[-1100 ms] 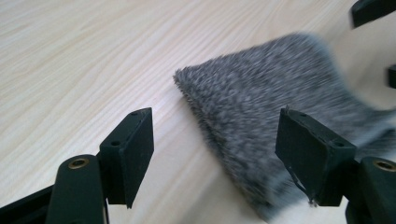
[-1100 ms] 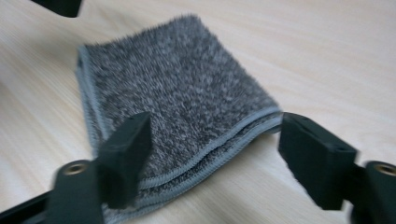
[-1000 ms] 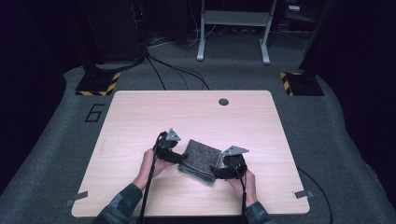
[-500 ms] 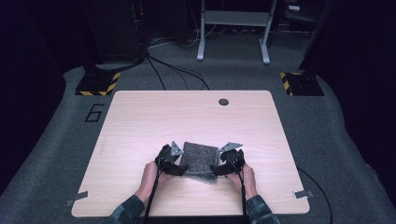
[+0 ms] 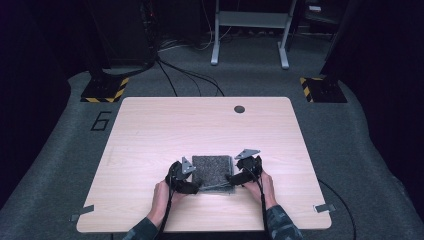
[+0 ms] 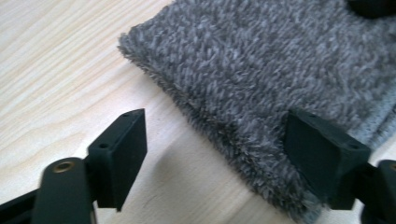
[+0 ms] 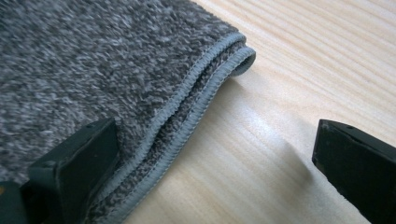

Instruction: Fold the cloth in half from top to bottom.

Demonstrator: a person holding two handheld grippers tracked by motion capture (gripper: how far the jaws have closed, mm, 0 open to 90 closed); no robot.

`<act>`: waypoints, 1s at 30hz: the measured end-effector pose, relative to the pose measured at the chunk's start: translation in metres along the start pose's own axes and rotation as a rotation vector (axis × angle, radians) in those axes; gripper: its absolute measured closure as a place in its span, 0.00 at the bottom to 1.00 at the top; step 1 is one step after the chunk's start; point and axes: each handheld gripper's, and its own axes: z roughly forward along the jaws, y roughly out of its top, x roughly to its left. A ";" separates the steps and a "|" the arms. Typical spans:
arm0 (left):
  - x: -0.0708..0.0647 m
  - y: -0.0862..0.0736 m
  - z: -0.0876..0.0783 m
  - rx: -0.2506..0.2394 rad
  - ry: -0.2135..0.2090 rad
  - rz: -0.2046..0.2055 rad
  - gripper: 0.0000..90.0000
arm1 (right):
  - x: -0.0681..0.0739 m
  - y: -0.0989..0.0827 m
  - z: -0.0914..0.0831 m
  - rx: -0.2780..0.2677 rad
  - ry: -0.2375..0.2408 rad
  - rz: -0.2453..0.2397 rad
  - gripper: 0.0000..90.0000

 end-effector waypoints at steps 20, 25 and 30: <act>0.041 -0.018 -0.050 -0.094 0.102 -0.127 0.08 | 0.000 -0.019 -0.063 -0.120 -0.004 0.085 0.02; 0.058 -0.039 -0.061 -0.075 0.158 -0.166 0.05 | -0.006 -0.037 -0.084 -0.143 -0.056 0.120 0.02; 0.076 -0.066 -0.066 -0.038 0.194 -0.231 0.05 | -0.017 -0.058 -0.096 -0.148 -0.107 0.169 0.02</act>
